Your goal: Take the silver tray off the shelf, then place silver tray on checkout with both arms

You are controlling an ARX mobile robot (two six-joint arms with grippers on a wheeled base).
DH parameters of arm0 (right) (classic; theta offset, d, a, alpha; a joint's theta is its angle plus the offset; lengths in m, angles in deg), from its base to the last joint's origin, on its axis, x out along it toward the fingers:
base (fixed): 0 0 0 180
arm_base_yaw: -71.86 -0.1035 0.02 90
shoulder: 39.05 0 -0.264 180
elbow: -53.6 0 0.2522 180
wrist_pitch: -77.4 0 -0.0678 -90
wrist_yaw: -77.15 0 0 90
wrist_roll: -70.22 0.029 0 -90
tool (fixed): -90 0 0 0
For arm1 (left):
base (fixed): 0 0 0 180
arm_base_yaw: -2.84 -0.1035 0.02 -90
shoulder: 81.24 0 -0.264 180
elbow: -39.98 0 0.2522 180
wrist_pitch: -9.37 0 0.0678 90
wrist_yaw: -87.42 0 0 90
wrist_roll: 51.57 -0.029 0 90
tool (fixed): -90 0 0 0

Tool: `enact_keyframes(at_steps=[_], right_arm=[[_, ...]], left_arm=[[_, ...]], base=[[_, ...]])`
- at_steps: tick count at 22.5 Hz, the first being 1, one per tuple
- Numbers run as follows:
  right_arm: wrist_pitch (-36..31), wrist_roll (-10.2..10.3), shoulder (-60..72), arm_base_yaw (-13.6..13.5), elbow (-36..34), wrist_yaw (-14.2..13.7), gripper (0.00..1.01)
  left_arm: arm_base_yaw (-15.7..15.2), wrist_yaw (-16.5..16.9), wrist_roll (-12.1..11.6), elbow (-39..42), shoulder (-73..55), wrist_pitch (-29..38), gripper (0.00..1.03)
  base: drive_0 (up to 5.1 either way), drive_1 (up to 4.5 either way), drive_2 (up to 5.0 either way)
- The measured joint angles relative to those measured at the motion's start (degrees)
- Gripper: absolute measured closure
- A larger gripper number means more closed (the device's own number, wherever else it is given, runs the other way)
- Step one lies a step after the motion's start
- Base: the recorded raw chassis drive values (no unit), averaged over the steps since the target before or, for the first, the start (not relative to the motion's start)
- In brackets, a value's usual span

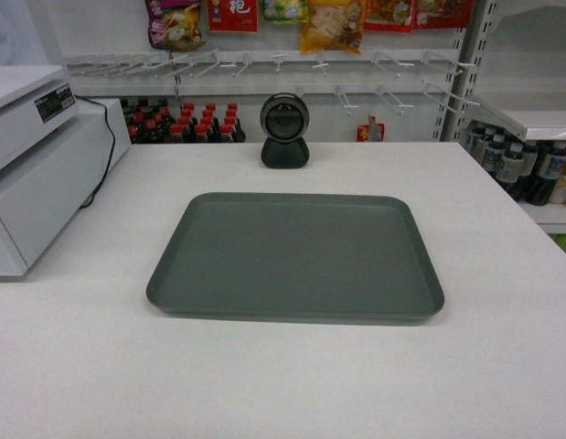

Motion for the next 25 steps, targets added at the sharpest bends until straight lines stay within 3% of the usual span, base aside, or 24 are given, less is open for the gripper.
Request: enact_keyframes(at_steps=[13, 24, 25], right_arm=[[21.3, 0.0, -23.2, 0.0, -0.6, 0.0, 0.99], [31.7, 0.0, -33.8, 0.0, -0.6, 0.0, 0.99], [32.4, 0.0, -34.6, 0.0, -0.6, 0.0, 0.99]], left_arm=[[0.0, 0.0, 0.0, 0.2, 20.9, -19.4, 1.02], [0.0, 0.0, 0.0, 0.2, 30.3, -28.6, 1.02], [0.0, 0.0, 0.0, 0.0, 33.2, -33.1, 1.02]], base=[[0.0, 0.00, 0.0], [0.0, 0.00, 0.0], [0.0, 0.00, 0.0]])
